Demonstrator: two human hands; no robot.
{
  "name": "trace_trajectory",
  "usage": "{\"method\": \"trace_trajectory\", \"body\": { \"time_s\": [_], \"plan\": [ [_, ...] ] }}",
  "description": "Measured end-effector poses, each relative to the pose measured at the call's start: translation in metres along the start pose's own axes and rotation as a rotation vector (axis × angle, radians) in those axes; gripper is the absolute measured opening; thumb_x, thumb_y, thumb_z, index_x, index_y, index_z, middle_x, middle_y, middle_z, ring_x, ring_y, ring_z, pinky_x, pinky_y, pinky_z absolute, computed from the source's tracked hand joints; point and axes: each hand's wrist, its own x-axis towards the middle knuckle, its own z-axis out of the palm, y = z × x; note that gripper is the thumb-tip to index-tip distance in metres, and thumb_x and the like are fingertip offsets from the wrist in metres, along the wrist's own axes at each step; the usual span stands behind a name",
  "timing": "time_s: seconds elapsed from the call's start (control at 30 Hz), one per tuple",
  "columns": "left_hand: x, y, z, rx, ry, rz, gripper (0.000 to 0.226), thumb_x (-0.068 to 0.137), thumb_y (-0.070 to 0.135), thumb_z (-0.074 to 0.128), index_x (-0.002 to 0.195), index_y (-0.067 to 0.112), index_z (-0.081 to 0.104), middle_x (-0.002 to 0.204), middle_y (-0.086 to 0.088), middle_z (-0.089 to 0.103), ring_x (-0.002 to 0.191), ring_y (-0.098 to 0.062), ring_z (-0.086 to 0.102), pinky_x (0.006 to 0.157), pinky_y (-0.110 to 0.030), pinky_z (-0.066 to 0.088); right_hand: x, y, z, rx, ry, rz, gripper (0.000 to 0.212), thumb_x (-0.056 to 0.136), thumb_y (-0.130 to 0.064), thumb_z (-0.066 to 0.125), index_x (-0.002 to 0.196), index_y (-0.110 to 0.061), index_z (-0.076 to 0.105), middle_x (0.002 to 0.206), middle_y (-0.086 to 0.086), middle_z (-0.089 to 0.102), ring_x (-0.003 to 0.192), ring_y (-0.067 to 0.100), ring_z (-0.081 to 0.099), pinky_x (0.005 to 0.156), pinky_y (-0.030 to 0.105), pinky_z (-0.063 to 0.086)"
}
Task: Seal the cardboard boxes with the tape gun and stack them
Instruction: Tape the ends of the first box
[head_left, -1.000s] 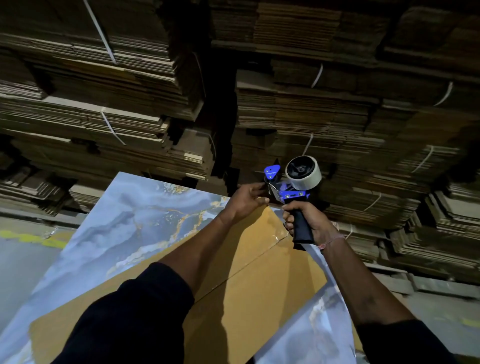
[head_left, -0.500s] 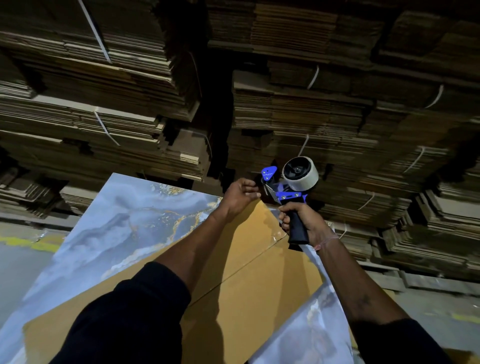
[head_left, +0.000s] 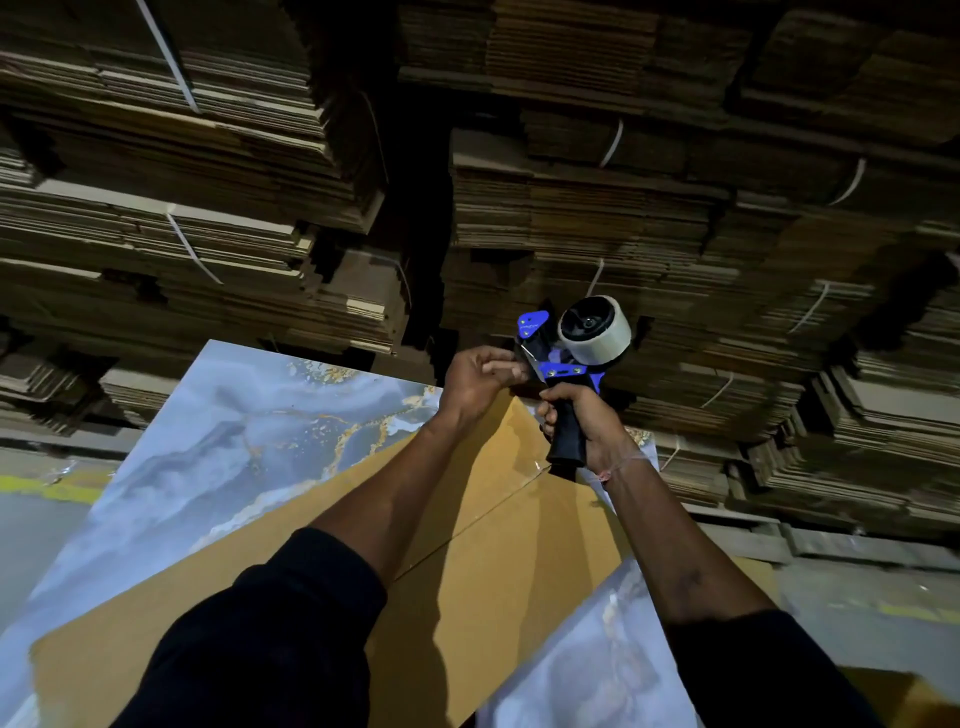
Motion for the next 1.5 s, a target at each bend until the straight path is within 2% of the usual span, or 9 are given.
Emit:
{"method": "trace_trajectory", "body": {
  "time_s": [0.07, 0.17, 0.27, 0.47, 0.67, 0.83, 1.07, 1.37, 1.5],
  "plan": [
    [0.002, 0.000, -0.001, 0.028, 0.016, -0.009, 0.036, 0.083, -0.005, 0.080, 0.116, -0.001, 0.067, 0.098, -0.014, 0.077, 0.094, -0.028, 0.075, 0.089, -0.037, 0.060, 0.000, 0.000, 0.001, 0.011, 0.009, -0.004, 0.026, 0.093, -0.008, 0.054, 0.068, -0.007, 0.057, 0.058, 0.005, 0.056, 0.045, 0.015, 0.046, 0.046, 0.025, 0.039],
    [0.003, 0.006, -0.009, 0.068, -0.060, -0.015, 0.046, 0.088, -0.017, 0.066, 0.132, -0.005, 0.055, 0.098, -0.016, 0.063, 0.086, -0.018, 0.062, 0.074, -0.017, 0.054, 0.000, 0.001, -0.001, 0.003, 0.010, -0.002, 0.028, 0.093, -0.009, 0.054, 0.065, -0.007, 0.059, 0.057, 0.004, 0.057, 0.044, 0.014, 0.046, 0.046, 0.025, 0.039],
    [0.008, 0.005, -0.021, 0.154, -0.153, 0.016, 0.053, 0.090, -0.017, 0.064, 0.139, 0.001, 0.056, 0.100, -0.013, 0.062, 0.089, -0.014, 0.062, 0.076, -0.016, 0.054, -0.001, 0.000, -0.002, 0.010, 0.010, -0.006, 0.041, 0.094, -0.008, 0.053, 0.054, -0.008, 0.064, 0.058, 0.006, 0.054, 0.041, 0.014, 0.046, 0.041, 0.024, 0.041],
    [0.016, 0.000, -0.036, 0.244, -0.197, 0.034, 0.037, 0.088, -0.013, 0.069, 0.120, 0.004, 0.064, 0.098, -0.011, 0.064, 0.089, -0.013, 0.062, 0.081, -0.022, 0.054, -0.001, -0.001, 0.003, -0.085, 0.050, -0.022, 0.023, 0.091, -0.006, 0.056, 0.070, -0.003, 0.063, 0.066, 0.010, 0.054, 0.044, 0.015, 0.046, 0.042, 0.023, 0.041],
    [0.017, -0.007, -0.044, 0.311, -0.205, 0.033, 0.028, 0.091, 0.001, 0.074, 0.104, 0.026, 0.071, 0.106, -0.002, 0.074, 0.100, -0.013, 0.069, 0.089, -0.029, 0.056, -0.002, -0.006, 0.001, -0.169, 0.054, -0.026, 0.019, 0.092, -0.006, 0.056, 0.074, -0.002, 0.062, 0.063, 0.010, 0.056, 0.049, 0.016, 0.046, 0.044, 0.024, 0.039],
    [0.014, -0.005, -0.047, 0.340, -0.235, 0.035, 0.025, 0.094, 0.007, 0.073, 0.109, 0.028, 0.074, 0.109, 0.001, 0.076, 0.102, -0.013, 0.071, 0.085, -0.027, 0.055, -0.005, -0.005, -0.005, -0.183, 0.023, -0.034, 0.019, 0.091, -0.006, 0.056, 0.073, -0.002, 0.063, 0.063, 0.009, 0.059, 0.052, 0.017, 0.047, 0.057, 0.030, 0.041],
    [0.011, -0.009, -0.059, 0.364, -0.302, 0.044, 0.025, 0.098, 0.011, 0.068, 0.118, 0.021, 0.078, 0.114, 0.006, 0.078, 0.109, -0.012, 0.071, 0.096, -0.033, 0.058, -0.016, -0.003, -0.006, -0.239, -0.008, -0.083, 0.024, 0.091, -0.001, 0.053, 0.069, -0.005, 0.061, 0.060, 0.008, 0.061, 0.051, 0.014, 0.047, 0.061, 0.029, 0.043],
    [0.004, -0.006, -0.065, 0.349, -0.284, 0.028, 0.020, 0.099, 0.009, 0.068, 0.116, 0.008, 0.078, 0.112, -0.001, 0.078, 0.097, -0.006, 0.072, 0.077, -0.017, 0.055, -0.021, -0.002, -0.006, -0.244, 0.012, -0.065, 0.013, 0.090, 0.001, 0.058, 0.078, -0.002, 0.064, 0.064, 0.013, 0.063, 0.050, 0.014, 0.050, 0.050, 0.025, 0.049],
    [0.001, -0.008, -0.067, 0.367, -0.269, 0.026, 0.011, 0.098, 0.009, 0.068, 0.099, 0.007, 0.079, 0.084, 0.009, 0.077, 0.075, 0.006, 0.067, 0.065, -0.011, 0.049, -0.024, -0.002, -0.006, -0.284, 0.003, -0.067, 0.014, 0.091, 0.000, 0.056, 0.078, -0.002, 0.063, 0.063, 0.012, 0.063, 0.050, 0.015, 0.050, 0.046, 0.023, 0.047]
  ]
}}
